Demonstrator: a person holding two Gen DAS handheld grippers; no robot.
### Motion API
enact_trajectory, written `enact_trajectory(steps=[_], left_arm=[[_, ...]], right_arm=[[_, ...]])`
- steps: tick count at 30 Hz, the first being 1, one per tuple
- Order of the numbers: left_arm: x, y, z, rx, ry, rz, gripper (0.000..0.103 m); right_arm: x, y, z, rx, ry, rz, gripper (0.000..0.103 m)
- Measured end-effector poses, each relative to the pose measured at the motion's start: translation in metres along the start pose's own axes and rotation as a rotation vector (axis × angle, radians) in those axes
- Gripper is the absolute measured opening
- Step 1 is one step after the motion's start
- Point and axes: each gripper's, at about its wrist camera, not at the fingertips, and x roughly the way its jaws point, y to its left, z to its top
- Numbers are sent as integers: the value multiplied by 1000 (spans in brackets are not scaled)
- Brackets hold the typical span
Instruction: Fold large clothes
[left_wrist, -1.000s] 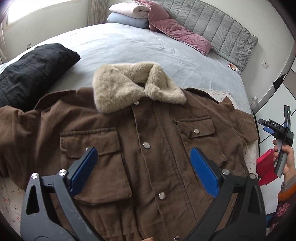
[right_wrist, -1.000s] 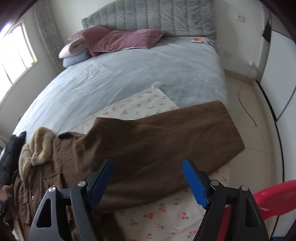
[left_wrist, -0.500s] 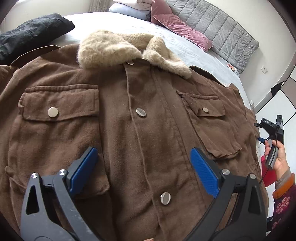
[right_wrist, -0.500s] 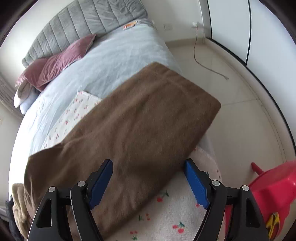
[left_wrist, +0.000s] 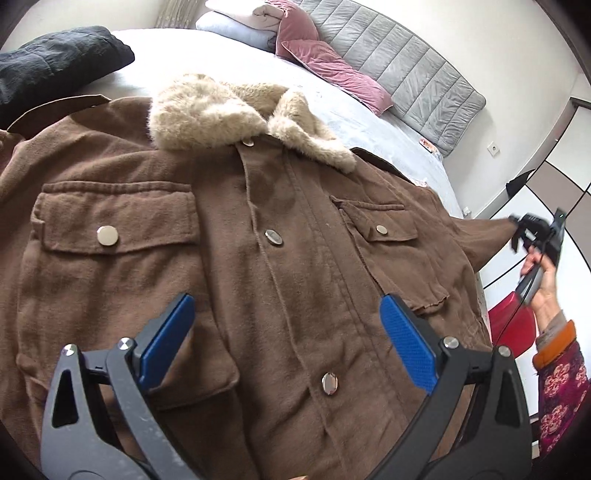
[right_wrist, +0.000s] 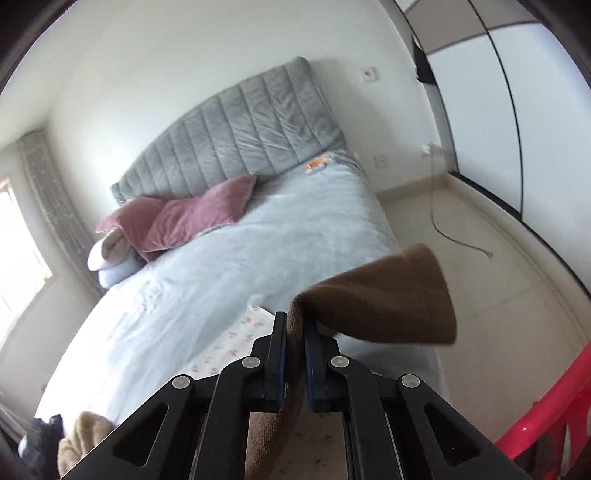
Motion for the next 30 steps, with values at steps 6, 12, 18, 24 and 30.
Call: enact_trajectory(steps=[6, 12, 18, 24, 30], left_arm=[[-17, 6, 5, 5, -38, -33, 100], [-32, 17, 9, -3, -85, -53, 100], [-34, 28, 12, -21, -120, -57, 100], [-33, 35, 14, -42, -133, -92, 100], [-4, 35, 29, -78, -59, -29, 85]], right_arm=[[-72, 112, 21, -171, -49, 326, 7], [-114, 231, -37, -425, 75, 625, 7], [-117, 312, -142, -764, 473, 834, 17], [-114, 299, -139, -719, 466, 844, 67], [-51, 241, -105, -623, 443, 536, 68]])
